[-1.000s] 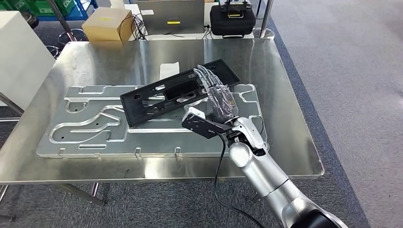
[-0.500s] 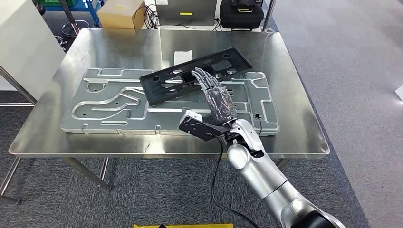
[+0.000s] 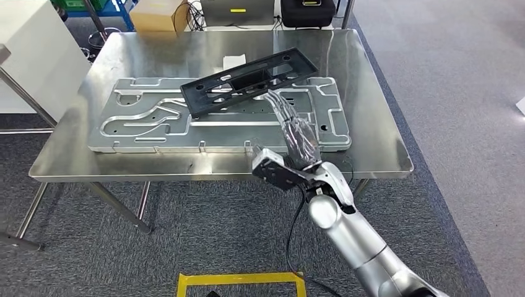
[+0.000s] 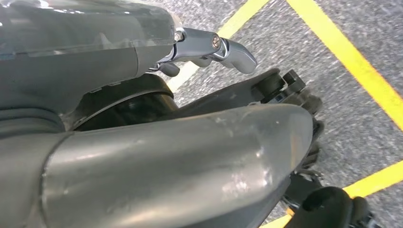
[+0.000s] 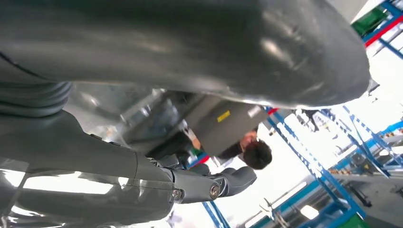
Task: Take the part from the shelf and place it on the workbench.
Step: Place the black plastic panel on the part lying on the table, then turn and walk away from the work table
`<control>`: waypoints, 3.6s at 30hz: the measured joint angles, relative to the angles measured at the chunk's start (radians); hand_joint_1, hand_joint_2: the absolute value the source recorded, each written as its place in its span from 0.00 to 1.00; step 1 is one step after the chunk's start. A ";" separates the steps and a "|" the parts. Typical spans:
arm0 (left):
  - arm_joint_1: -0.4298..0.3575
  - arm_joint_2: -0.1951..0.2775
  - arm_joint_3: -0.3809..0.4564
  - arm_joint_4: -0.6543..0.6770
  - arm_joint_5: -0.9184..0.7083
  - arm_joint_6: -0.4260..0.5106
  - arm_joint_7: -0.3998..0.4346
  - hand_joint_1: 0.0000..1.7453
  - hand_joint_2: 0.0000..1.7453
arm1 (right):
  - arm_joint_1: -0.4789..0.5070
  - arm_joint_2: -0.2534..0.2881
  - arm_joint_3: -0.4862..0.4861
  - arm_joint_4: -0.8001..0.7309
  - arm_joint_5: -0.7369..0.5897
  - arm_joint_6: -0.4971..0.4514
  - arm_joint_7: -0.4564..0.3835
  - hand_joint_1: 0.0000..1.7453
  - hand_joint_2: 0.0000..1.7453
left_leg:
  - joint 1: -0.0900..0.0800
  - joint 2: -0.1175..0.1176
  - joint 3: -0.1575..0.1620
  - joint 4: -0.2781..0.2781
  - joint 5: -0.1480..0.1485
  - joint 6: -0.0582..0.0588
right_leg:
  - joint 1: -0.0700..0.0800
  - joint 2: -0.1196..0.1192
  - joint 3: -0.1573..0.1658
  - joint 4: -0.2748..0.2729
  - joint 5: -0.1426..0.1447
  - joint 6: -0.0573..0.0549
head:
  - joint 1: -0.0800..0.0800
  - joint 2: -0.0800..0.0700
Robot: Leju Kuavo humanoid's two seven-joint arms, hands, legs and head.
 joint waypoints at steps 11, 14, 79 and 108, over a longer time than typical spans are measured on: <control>0.013 0.010 0.008 0.000 0.012 0.016 -0.010 0.00 0.00 | 0.218 -0.027 -0.060 -0.089 -0.045 -0.071 -0.078 0.00 0.00 | 0.003 0.004 0.185 -0.266 0.061 0.053 | -0.014 0.006 -0.108 0.103 -0.019 0.062 | 0.005 0.000; 0.015 0.017 0.011 0.000 0.018 0.017 -0.013 0.00 0.00 | 0.261 -0.025 -0.064 -0.092 -0.039 -0.077 -0.096 0.00 0.00 | 0.001 0.007 0.137 -0.265 0.100 0.059 | -0.016 0.009 -0.142 0.278 -0.156 0.070 | 0.010 0.000; 0.082 0.040 0.048 -0.002 -0.054 0.074 0.036 0.00 0.00 | 0.487 0.145 -0.764 1.116 -0.323 -0.220 -0.190 0.00 0.00 | -0.002 -0.033 0.209 -0.312 0.065 0.059 | -0.022 0.030 -0.013 0.169 -0.113 0.069 | 0.004 0.000; 0.086 0.048 0.046 -0.002 -0.044 0.099 0.028 0.00 0.00 | 0.480 0.113 -0.772 1.165 -0.262 -0.214 -0.058 0.00 0.00 | -0.004 -0.035 0.164 -0.288 0.083 0.068 | -0.014 0.014 -0.038 0.270 -0.194 0.062 | 0.002 0.000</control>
